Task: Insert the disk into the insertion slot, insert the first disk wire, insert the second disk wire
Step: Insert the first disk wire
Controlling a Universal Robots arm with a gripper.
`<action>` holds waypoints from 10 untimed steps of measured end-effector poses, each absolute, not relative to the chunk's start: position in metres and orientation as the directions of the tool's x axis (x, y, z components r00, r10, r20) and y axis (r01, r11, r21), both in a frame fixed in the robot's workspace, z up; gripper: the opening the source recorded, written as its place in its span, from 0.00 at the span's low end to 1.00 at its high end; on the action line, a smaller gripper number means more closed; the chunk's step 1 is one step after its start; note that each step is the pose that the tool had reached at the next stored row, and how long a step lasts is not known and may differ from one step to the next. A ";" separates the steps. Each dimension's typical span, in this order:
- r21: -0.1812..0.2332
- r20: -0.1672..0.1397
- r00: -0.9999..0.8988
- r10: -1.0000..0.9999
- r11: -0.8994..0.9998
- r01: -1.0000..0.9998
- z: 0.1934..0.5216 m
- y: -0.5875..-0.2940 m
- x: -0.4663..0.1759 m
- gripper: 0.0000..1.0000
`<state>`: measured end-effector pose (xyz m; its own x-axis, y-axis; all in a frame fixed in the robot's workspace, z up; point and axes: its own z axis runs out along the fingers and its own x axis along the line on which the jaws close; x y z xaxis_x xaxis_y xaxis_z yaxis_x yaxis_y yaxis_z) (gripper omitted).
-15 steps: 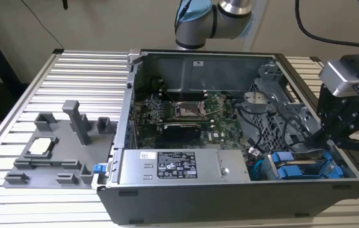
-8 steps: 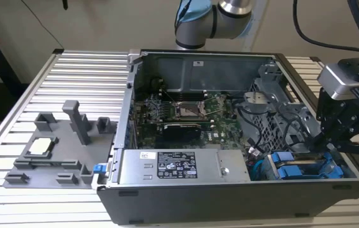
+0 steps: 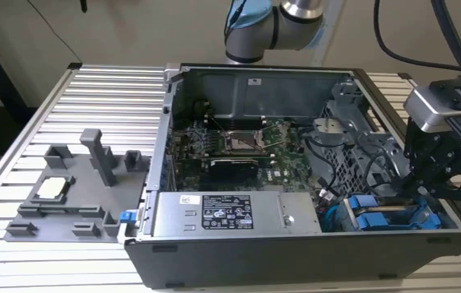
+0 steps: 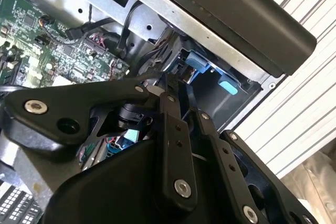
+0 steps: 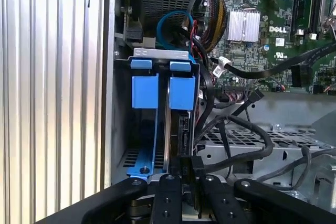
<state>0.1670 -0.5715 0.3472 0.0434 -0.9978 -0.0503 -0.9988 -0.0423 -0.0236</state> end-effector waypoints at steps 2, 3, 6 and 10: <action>-0.024 -0.050 0.042 -0.998 -0.041 -0.999 0.346 -0.571 0.167 0.19; -0.024 -0.050 0.041 -0.998 -0.040 -0.999 0.346 -0.571 0.167 0.19; -0.024 -0.050 0.036 -0.998 -0.035 -0.999 0.344 -0.570 0.167 0.19; -0.024 -0.049 0.025 -0.998 -0.024 -0.999 0.343 -0.570 0.167 0.19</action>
